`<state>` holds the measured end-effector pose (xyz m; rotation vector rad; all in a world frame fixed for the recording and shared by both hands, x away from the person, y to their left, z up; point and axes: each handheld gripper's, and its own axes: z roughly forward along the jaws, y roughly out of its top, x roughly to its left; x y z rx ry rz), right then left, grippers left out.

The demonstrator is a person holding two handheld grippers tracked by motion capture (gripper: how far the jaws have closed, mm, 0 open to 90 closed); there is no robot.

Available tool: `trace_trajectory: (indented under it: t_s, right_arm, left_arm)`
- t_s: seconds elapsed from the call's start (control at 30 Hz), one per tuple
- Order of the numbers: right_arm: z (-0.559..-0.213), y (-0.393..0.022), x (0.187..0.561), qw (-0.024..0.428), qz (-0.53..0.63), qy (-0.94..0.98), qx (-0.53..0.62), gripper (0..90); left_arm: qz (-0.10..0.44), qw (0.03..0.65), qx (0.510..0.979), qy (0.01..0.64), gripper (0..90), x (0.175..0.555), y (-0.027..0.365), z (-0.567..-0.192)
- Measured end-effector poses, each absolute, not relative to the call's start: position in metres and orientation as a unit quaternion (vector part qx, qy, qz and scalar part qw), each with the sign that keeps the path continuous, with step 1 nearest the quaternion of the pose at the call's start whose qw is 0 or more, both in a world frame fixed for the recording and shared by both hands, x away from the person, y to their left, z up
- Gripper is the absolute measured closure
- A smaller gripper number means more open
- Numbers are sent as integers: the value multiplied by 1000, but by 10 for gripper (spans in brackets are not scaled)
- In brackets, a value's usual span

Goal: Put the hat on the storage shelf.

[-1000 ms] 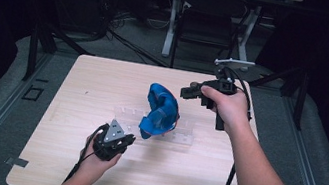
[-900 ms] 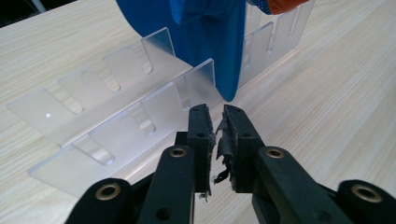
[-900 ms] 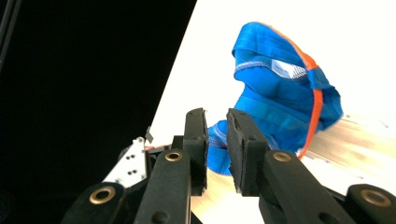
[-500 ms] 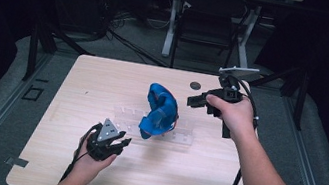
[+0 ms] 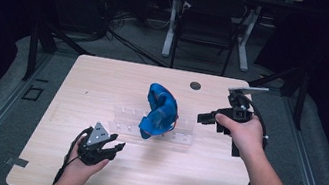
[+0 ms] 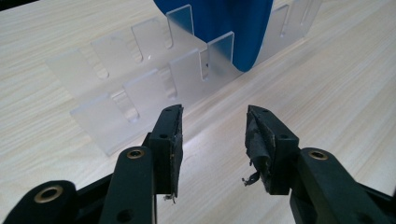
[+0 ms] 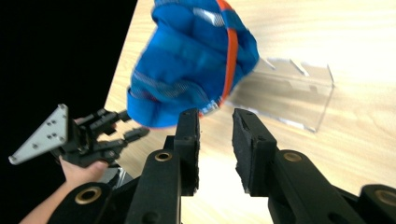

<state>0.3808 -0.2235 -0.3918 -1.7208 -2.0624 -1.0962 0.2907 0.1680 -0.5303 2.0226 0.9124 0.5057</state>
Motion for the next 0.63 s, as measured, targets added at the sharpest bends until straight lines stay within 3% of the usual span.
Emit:
trace_trajectory:
  t_s: [0.4,0.63]
  right_arm:
    - [-421,-245,338,105,-363,-714,-589,704]
    - [-442,-258,325,99,-376,-709,-588,688]
  left_arm:
    - [205,424,797,379,519,281,182,-545]
    - [204,426,804,361,495,286,161,-544]
